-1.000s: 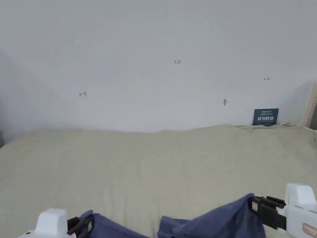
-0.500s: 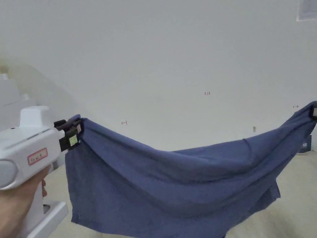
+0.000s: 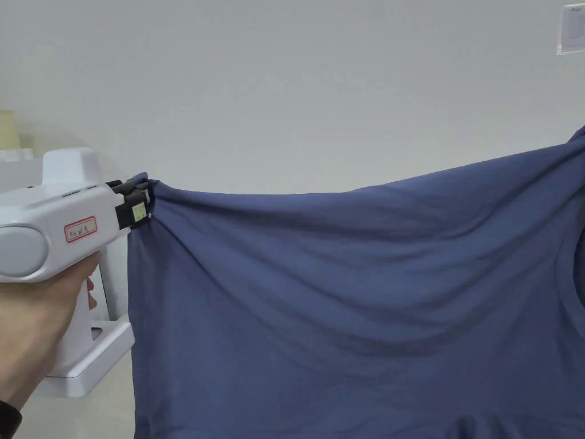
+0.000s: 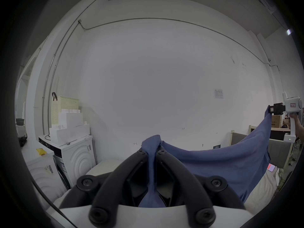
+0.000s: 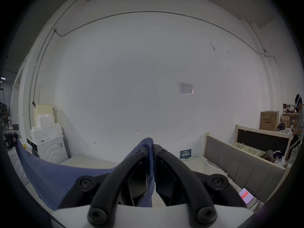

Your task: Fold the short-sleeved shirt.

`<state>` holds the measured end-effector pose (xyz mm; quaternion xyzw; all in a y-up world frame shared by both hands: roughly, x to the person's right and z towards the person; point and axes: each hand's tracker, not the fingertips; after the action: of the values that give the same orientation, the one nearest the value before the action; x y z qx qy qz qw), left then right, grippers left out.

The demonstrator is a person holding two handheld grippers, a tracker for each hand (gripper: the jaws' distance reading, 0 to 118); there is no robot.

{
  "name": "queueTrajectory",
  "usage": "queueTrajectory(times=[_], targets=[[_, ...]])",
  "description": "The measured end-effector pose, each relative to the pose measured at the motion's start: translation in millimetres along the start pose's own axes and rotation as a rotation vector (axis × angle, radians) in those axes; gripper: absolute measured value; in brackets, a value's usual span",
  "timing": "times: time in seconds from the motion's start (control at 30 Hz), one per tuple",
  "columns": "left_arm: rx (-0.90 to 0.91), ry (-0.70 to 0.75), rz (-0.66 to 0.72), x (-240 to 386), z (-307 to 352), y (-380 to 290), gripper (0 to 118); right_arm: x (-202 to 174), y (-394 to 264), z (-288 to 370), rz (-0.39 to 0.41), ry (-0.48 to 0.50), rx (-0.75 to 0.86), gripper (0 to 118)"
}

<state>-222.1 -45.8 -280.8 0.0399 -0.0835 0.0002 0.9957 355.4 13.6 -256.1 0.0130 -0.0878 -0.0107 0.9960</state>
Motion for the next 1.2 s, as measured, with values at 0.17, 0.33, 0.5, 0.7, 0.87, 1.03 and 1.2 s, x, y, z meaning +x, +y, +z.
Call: queueTrajectory(times=[0.17,0.33,0.5,0.7,0.87,1.03,1.2], targets=[[-0.018,-0.037,0.062,-6,-12,-4,4,4,-2,-9,-0.004,0.003,-0.014,4],[-0.036,-0.025,0.073,-6,-34,-8,4,2,-9,-31,0.001,-0.007,-0.027,4],[-0.105,0.002,0.040,-4,-83,-14,4,-6,-19,-70,0.033,-0.011,-0.047,4],[-0.151,0.015,0.015,-11,-145,-29,4,-16,-27,-128,0.043,-0.001,-0.078,4],[-0.179,0.027,0.048,-26,-203,-40,4,-27,-22,-186,0.057,-0.002,-0.074,4],[-0.222,0.024,-0.050,-33,-258,-61,4,-46,-28,-241,0.072,-0.012,-0.115,4],[-0.233,0.013,-0.051,-37,-288,-83,4,-60,-43,-274,0.095,-0.013,-0.131,4]])
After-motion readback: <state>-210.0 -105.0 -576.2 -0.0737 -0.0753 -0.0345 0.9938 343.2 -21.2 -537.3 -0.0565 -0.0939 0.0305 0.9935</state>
